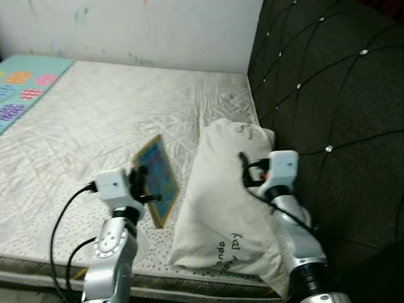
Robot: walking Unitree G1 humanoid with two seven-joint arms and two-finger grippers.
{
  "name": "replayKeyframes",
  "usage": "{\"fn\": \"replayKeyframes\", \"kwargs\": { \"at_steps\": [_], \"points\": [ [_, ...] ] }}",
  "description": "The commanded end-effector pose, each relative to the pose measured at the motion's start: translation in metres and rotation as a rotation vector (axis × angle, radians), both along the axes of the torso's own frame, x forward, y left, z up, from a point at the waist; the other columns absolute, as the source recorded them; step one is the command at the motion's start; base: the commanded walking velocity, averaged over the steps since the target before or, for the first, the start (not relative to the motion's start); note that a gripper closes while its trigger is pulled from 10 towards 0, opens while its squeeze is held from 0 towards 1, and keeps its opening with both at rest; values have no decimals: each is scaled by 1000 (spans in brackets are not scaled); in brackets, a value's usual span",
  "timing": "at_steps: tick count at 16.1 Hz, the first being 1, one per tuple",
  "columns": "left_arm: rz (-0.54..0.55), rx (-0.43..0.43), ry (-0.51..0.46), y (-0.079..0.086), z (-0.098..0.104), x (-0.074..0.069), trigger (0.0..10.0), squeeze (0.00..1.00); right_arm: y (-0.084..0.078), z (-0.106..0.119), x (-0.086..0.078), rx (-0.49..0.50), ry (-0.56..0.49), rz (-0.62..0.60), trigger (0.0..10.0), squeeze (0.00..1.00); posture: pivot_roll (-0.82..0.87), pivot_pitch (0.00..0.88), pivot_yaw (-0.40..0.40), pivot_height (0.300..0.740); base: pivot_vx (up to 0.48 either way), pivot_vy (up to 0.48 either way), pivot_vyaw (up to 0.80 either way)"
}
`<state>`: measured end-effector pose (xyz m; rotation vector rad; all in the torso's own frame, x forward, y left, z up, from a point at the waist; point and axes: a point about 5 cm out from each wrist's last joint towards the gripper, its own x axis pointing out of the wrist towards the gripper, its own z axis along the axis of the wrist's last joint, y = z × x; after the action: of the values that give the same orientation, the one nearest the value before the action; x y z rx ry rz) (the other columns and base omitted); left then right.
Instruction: Clean up the room
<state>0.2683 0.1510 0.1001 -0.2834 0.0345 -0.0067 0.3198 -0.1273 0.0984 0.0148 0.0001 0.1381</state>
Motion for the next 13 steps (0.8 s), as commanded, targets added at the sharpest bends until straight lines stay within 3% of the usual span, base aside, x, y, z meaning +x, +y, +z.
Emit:
{"fn": "replayKeyframes", "kwargs": {
  "at_steps": [1, 12, 13],
  "points": [
    [-8, -14, -30, -3, 8, 2, 10000, 0, -2, 4, 3, -5, -15, -1, 10000, 0, -62, 0, -27, 740, 0, 0, 0],
    [-14, -24, -31, -3, 8, 2, 10000, 0, -3, 3, 3, -11, -12, -2, 10000, 0, -64, 0, -28, 740, 0, 460, 0],
    [-13, -10, -42, -3, 9, 2, 10000, 0, -3, 3, 3, -11, -11, -1, 10000, 0, -64, 0, -28, 740, 0, 0, 0]
  ]
}}
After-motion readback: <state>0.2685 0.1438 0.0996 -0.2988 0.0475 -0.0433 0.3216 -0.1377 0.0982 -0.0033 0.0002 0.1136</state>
